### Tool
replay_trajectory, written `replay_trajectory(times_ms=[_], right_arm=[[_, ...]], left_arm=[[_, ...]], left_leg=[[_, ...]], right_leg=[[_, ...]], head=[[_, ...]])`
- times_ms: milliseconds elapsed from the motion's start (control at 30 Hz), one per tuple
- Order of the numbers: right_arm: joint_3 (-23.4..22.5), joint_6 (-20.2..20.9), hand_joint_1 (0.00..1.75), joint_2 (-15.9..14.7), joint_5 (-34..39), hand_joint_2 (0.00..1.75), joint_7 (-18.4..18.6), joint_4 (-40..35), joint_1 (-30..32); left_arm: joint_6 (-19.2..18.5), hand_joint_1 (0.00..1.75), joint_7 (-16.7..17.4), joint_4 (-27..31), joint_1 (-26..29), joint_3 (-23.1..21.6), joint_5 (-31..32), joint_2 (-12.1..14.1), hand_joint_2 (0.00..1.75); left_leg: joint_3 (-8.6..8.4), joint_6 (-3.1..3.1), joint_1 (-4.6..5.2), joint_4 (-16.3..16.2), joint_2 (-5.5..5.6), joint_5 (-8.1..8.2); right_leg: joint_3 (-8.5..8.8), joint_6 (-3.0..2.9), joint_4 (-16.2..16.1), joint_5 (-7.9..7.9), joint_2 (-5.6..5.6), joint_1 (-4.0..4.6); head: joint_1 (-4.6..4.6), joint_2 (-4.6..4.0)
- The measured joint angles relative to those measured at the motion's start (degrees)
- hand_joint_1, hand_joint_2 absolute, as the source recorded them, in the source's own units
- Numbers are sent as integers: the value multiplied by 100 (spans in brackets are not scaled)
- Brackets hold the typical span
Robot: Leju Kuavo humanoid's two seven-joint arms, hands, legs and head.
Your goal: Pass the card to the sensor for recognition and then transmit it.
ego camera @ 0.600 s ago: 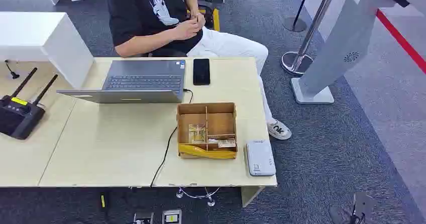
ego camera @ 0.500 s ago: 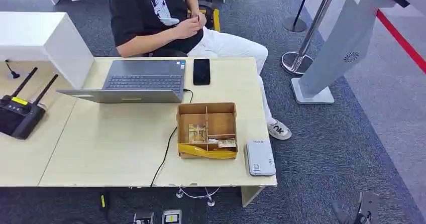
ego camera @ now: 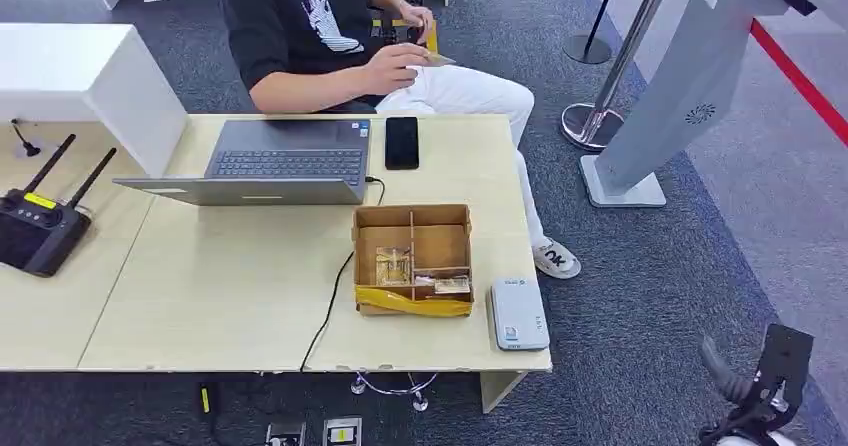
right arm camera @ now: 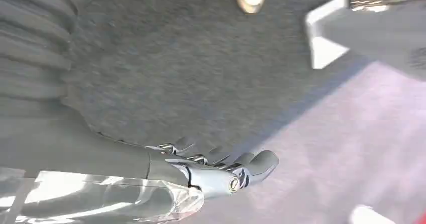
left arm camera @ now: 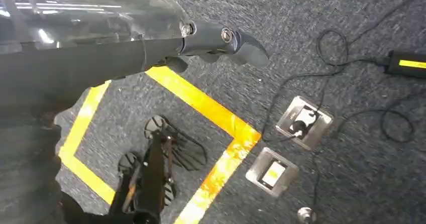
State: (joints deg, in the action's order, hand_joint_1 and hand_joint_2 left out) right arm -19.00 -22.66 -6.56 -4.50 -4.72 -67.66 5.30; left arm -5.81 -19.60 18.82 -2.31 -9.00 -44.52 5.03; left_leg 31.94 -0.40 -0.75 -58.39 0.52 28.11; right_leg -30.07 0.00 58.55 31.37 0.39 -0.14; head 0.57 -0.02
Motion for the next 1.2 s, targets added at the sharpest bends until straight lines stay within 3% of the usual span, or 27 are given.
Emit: replay_trajectory(times_ms=[267, 700, 1033, 1200], right_arm=[[719, -269, 0, -256, -979, 175, 400, -1166, -202], [2119, -105, 0, -428, -2767, 175, 1139, -2288, -1172], [3301, 310, 0, -485, -3985, 175, 1775, -2512, -2018], [3916, 483, 0, -402, -4465, 175, 1921, -2346, -2406]], left_arm=[[-31, 0, -118, 232, 3, -269, -415, 0, 175], [-116, 0, -118, 442, -170, -806, -940, -31, 175], [-140, 0, 9, 488, -450, -1351, -1349, -70, 175], [-135, 0, 85, 492, -564, -1585, -1593, -90, 175]], left_leg=[[0, 1, 0, 0, 1, -1], [0, 3, 0, -1, 11, -4], [2, 2, 0, -1, 12, -5], [8, 2, 0, -1, 19, -5]], right_leg=[[1, 1, 1, -1, -1, 0], [2, 1, 2, -2, -2, 0], [2, 1, 4, -2, -2, 0], [-1, 1, 7, -2, -12, 1]], head=[[2, 0], [4, 0], [2, 0], [2, 0]])
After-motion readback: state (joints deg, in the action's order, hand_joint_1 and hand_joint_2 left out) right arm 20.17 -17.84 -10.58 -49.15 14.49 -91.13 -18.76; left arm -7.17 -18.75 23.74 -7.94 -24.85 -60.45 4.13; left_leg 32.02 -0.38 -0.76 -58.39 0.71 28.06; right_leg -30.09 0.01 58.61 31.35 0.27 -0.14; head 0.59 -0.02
